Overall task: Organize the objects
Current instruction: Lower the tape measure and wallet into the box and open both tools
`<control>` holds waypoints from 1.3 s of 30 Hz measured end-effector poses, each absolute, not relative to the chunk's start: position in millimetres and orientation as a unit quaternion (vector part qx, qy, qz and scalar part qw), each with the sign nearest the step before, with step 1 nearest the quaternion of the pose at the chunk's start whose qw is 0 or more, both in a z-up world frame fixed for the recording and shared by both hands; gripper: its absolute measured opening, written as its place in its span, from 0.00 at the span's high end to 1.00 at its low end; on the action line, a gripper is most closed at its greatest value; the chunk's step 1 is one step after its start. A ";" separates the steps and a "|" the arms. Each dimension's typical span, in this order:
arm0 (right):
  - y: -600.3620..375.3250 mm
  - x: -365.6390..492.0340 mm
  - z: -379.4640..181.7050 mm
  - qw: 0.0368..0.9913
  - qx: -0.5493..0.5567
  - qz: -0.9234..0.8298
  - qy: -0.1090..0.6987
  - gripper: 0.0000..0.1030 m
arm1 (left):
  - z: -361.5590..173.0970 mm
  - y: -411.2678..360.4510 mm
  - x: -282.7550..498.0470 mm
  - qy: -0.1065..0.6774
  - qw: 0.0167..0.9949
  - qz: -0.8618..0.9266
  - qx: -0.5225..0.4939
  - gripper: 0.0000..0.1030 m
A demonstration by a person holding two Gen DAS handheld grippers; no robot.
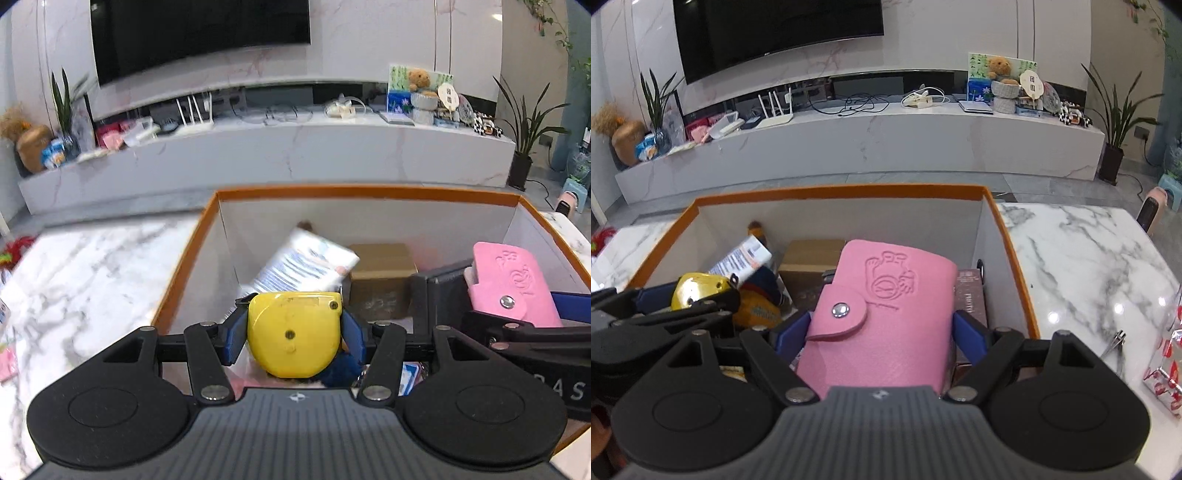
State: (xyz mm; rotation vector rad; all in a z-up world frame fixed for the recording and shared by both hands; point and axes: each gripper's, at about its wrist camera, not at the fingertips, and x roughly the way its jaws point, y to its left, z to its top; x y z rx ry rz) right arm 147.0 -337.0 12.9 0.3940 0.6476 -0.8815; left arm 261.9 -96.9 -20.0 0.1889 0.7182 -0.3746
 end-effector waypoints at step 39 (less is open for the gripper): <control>-337.5 163.3 7.7 0.810 0.156 -0.423 0.376 0.18 | -26.6 -102.4 269.1 0.377 0.901 -0.166 0.137 0.40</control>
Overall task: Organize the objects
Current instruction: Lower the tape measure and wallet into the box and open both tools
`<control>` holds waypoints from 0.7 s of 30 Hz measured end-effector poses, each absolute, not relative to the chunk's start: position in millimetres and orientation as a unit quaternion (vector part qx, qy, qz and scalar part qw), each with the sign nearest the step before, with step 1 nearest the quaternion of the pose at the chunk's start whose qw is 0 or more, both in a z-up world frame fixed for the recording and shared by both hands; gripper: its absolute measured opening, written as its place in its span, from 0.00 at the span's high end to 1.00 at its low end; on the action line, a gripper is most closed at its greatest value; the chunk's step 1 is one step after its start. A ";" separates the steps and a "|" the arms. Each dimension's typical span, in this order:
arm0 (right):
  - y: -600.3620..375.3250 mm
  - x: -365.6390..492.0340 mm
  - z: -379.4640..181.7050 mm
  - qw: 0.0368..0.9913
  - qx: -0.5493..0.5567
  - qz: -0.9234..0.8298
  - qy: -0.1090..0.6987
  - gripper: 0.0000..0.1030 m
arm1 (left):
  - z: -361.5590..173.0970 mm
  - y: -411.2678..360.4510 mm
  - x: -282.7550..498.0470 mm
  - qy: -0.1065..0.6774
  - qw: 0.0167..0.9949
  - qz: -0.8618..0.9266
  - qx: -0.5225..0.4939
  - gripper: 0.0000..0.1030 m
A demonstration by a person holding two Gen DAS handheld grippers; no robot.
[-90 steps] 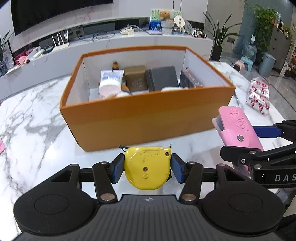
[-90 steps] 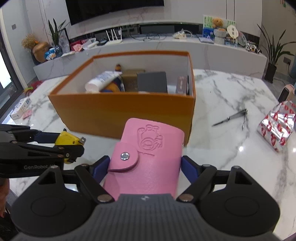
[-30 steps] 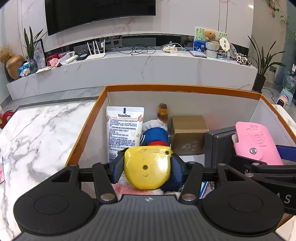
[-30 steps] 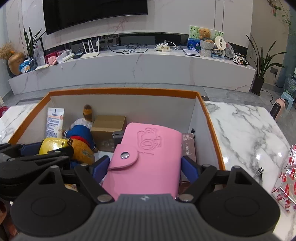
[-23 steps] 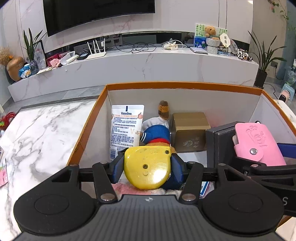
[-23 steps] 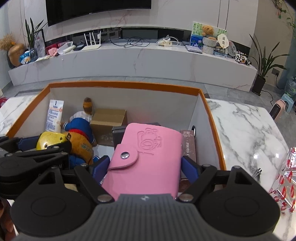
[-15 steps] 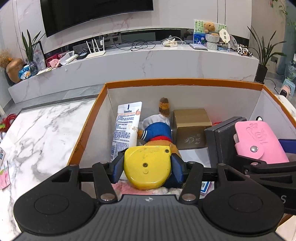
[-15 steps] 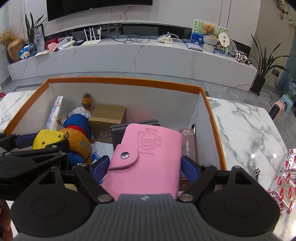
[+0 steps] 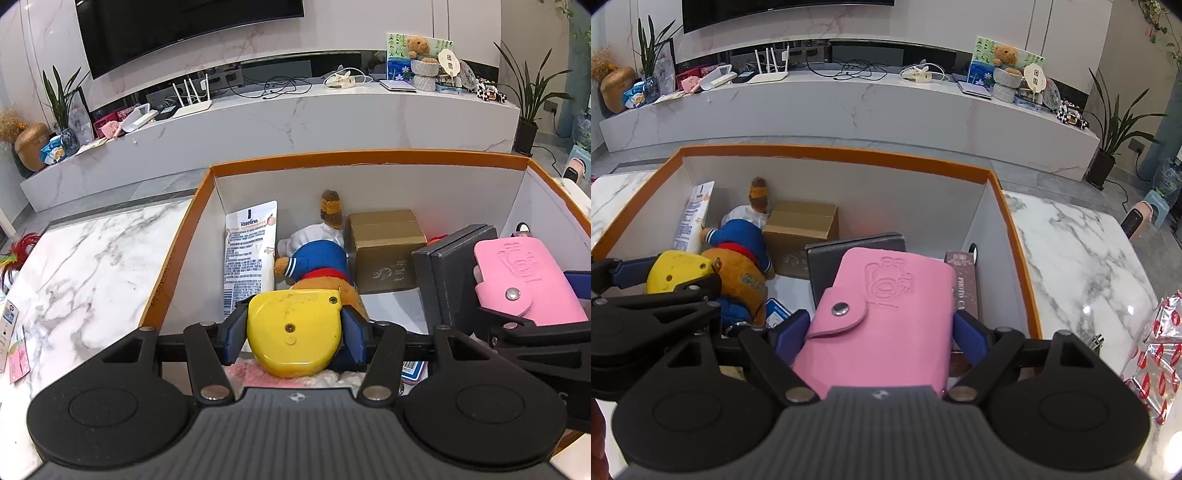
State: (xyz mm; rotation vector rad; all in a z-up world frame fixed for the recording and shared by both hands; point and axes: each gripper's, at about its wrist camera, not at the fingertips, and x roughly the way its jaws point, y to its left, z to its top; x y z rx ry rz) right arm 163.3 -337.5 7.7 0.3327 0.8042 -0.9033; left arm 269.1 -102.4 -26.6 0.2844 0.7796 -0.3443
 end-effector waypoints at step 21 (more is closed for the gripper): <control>-332.9 168.6 5.8 0.792 0.134 -0.443 0.397 0.07 | -24.3 -102.3 269.4 0.386 0.898 -0.149 0.153 0.37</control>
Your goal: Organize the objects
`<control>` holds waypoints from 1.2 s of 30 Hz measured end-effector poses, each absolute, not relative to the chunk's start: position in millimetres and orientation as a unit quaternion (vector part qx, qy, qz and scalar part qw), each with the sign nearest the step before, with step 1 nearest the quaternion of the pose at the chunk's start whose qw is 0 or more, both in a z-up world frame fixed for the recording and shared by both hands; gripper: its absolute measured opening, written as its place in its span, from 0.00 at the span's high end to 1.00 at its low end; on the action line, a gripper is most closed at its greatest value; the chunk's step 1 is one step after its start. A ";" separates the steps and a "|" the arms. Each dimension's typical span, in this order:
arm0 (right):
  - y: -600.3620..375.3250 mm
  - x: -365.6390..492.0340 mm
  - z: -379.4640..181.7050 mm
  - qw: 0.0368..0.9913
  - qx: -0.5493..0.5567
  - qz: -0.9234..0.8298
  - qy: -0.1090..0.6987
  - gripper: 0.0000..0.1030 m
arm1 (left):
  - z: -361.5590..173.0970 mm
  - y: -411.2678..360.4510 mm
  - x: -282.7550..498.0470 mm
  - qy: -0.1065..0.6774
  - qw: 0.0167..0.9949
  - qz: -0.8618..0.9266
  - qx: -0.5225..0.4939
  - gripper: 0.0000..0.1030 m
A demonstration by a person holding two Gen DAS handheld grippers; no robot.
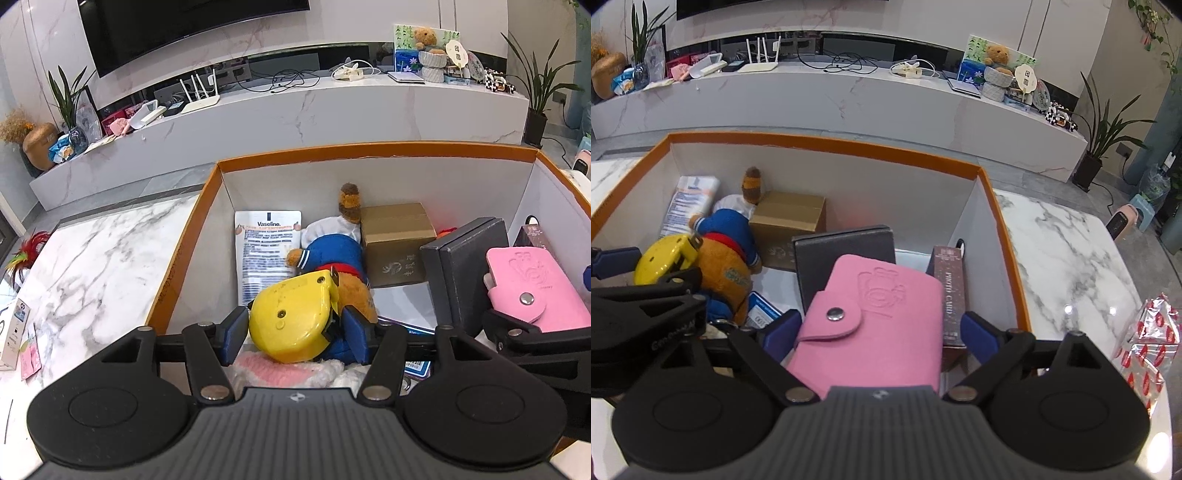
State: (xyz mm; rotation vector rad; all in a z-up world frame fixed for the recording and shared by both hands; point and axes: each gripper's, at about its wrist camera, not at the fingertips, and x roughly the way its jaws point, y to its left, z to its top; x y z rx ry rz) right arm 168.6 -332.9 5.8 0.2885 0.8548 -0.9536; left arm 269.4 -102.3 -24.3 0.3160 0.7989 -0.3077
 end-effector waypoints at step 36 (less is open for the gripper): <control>-282.1 140.9 37.9 0.803 0.134 -0.452 0.366 0.04 | 24.0 -77.3 220.8 0.394 0.906 -0.134 0.077 0.15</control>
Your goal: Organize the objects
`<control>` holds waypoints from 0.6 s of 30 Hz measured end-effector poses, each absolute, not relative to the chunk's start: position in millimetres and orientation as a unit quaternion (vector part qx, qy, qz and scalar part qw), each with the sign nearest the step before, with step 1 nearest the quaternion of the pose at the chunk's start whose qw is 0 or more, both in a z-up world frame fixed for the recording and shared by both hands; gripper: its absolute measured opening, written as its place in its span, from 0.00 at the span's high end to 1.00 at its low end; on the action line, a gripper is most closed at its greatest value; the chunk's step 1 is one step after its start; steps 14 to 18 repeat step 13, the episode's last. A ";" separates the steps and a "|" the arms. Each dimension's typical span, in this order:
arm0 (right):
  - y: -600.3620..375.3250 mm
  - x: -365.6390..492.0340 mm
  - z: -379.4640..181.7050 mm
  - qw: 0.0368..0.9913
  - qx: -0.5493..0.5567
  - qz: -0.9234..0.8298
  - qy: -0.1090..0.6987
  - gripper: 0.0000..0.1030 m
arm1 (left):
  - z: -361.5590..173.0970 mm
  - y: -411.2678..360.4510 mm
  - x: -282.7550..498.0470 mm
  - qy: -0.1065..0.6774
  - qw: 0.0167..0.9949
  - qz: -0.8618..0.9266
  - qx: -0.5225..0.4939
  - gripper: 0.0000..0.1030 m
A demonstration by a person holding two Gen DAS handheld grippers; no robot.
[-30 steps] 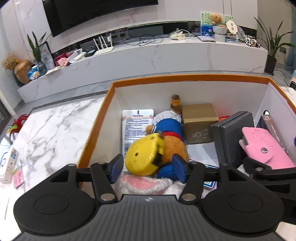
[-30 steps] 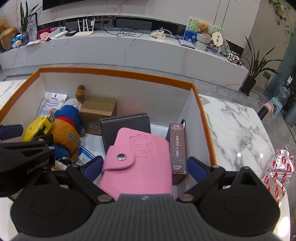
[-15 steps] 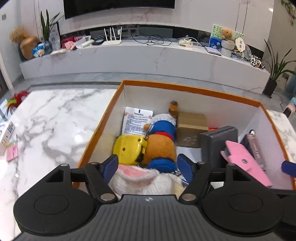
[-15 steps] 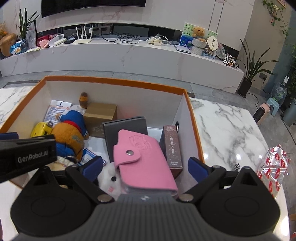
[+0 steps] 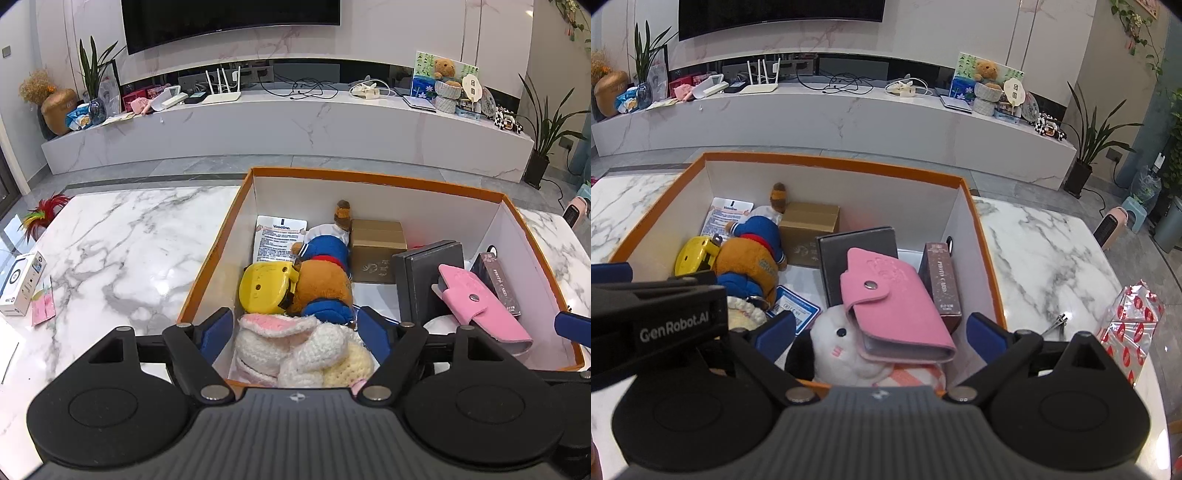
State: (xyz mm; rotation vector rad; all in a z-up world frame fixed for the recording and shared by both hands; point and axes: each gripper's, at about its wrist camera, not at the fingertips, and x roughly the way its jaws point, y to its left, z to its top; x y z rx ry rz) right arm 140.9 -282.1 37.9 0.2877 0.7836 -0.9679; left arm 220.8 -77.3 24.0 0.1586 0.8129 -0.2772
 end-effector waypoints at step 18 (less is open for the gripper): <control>-283.5 139.6 38.1 0.801 0.141 -0.451 0.369 0.04 | 25.3 -76.7 217.8 0.384 0.910 -0.133 0.083 0.12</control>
